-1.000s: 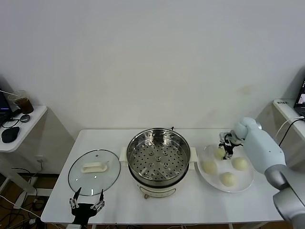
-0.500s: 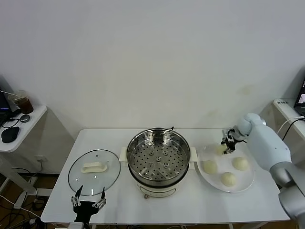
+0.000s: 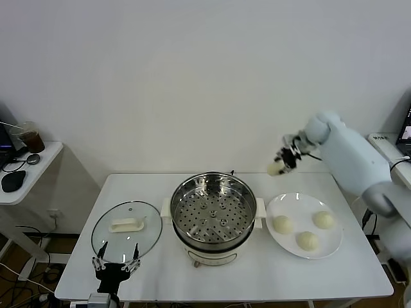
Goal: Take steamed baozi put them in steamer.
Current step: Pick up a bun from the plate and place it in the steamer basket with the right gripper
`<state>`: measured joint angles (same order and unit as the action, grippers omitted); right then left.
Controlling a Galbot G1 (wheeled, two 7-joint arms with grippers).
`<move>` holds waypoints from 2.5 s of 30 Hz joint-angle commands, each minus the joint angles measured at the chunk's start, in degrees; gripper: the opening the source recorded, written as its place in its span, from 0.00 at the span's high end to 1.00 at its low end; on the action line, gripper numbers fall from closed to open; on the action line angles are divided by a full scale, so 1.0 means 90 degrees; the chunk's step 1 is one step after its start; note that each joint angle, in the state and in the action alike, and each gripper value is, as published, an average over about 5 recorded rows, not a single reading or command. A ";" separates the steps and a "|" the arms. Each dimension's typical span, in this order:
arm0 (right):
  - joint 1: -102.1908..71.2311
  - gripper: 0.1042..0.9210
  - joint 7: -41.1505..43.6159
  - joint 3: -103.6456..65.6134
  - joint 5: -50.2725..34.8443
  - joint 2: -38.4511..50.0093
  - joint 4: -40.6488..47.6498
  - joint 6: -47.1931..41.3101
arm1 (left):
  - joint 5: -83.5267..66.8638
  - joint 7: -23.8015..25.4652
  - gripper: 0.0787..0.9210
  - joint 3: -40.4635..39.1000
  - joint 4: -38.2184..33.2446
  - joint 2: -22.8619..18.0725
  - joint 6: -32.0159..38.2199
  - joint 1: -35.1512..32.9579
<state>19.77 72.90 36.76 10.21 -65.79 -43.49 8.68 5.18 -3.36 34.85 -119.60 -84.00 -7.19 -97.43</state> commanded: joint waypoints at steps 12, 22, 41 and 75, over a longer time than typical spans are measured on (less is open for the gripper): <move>0.0738 0.55 -0.0087 0.1413 -0.1196 -0.0906 -0.0690 0.3704 | -0.0005 -0.0025 0.12 0.0039 -0.0099 -0.0106 -0.0007 -0.0045; 0.0483 0.55 -0.0116 0.1894 -0.0179 -0.0632 -0.1908 0.4307 | -0.0005 -0.0042 0.12 0.0110 -0.0166 -0.0145 -0.0056 -0.0108; -0.0208 0.55 -0.0247 0.1617 0.0728 -0.0838 -0.1494 0.4305 | -0.0021 -0.0116 0.12 0.0124 -0.0312 -0.0178 -0.0072 -0.0295; -0.0399 0.14 -0.0760 0.1517 0.0778 -0.0957 -0.1068 0.4296 | -0.0074 -0.0100 0.12 0.0123 -0.0151 -0.0147 -0.0117 -0.0151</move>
<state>15.98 66.49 50.53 17.95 -74.48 -52.81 47.20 4.50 -4.27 35.96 -120.98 -85.33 -8.25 -98.78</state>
